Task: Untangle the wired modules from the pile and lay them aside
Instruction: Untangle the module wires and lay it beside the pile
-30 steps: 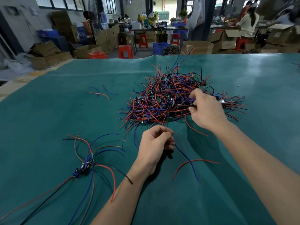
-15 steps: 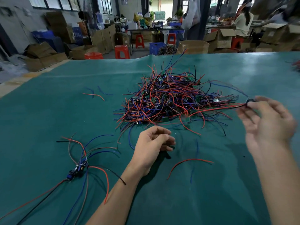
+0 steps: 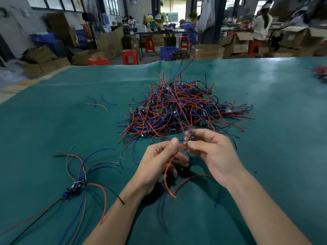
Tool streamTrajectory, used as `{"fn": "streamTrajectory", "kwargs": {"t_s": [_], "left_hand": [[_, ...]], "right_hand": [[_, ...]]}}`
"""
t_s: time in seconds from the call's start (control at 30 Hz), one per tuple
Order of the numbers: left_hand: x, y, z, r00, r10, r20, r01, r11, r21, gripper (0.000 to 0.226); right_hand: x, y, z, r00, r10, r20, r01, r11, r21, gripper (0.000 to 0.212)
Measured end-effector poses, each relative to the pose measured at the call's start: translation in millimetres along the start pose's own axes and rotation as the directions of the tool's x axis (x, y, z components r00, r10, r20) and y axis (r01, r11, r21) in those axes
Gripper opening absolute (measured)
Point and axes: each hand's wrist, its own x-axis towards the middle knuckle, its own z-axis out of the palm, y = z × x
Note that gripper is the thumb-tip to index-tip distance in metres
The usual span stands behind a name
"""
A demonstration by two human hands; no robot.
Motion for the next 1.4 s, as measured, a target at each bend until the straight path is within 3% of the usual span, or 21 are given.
{"fn": "streamTrajectory", "kwargs": {"t_s": [0.13, 0.3, 0.53, 0.63, 0.73, 0.83, 1.07, 1.13, 1.2, 1.23, 1.27, 1.33, 1.4], "left_hand": [[-1.8, -1.2, -0.1, 1.0, 0.031, 0.001, -0.031, 0.996, 0.084, 0.018], [0.4, -4.2, -1.7, 1.0, 0.024, -0.02, -0.022, 0.993, 0.113, 0.024], [1.3, -7.9, -3.1, 0.997, 0.076, 0.006, -0.076, 0.978, 0.195, 0.025], [2.2, -9.5, -4.7, 0.997, 0.066, 0.033, -0.071, 0.977, 0.202, 0.025], [3.9, -10.8, -5.6, 0.998, 0.06, 0.034, -0.066, 0.976, 0.207, 0.026], [4.4, -11.6, -6.0, 0.997, 0.053, 0.048, -0.062, 0.975, 0.211, 0.026], [2.8, -10.4, -4.5, 0.996, 0.061, 0.064, -0.074, 0.97, 0.233, 0.028], [3.6, -10.1, -4.7, 0.997, 0.075, 0.019, -0.077, 0.974, 0.215, 0.029], [5.1, -10.2, -5.2, 0.994, 0.09, -0.055, -0.077, 0.978, 0.196, 0.029], [5.6, -9.9, -5.0, 0.992, 0.093, -0.081, -0.076, 0.978, 0.193, 0.029], [5.8, -9.7, -4.5, 0.992, 0.093, -0.091, -0.075, 0.979, 0.191, 0.028], [4.2, -9.9, -4.0, 0.994, 0.088, -0.071, -0.073, 0.98, 0.185, 0.025], [2.2, -9.3, -4.5, 0.997, 0.079, -0.026, -0.072, 0.977, 0.2, 0.022]], "right_hand": [[-1.1, 4.0, 1.8, 1.0, -0.008, 0.002, 0.008, 0.994, -0.113, 0.026], [-1.6, -2.7, 1.7, 0.998, 0.049, 0.034, -0.049, 0.999, -0.006, 0.026], [-3.9, -3.0, 0.3, 0.995, 0.078, 0.06, -0.075, 0.995, -0.063, 0.019], [-1.1, -4.6, -6.2, 1.0, 0.012, -0.003, -0.013, 0.983, -0.184, 0.004], [3.0, -3.1, -11.3, 0.988, -0.129, -0.081, 0.096, 0.94, -0.328, 0.016], [5.1, -6.2, -16.3, 0.965, -0.192, -0.18, 0.14, 0.953, -0.27, 0.02], [10.2, -21.9, -46.3, 0.83, -0.209, -0.518, 0.232, 0.973, -0.021, 0.013], [10.7, -27.6, -58.4, 0.726, -0.164, -0.668, 0.296, 0.951, 0.088, 0.016], [11.4, -29.8, -66.8, 0.614, -0.154, -0.774, 0.281, 0.959, 0.032, 0.02], [11.3, -28.3, -65.1, 0.619, -0.175, -0.766, 0.23, 0.973, -0.036, 0.021], [11.1, -23.8, -58.7, 0.688, -0.194, -0.7, 0.174, 0.98, -0.1, 0.02], [7.2, -10.0, -33.0, 0.899, -0.167, -0.405, 0.069, 0.967, -0.247, 0.016], [2.3, 1.7, -8.2, 0.989, -0.118, -0.093, 0.072, 0.915, -0.397, 0.012]]}}
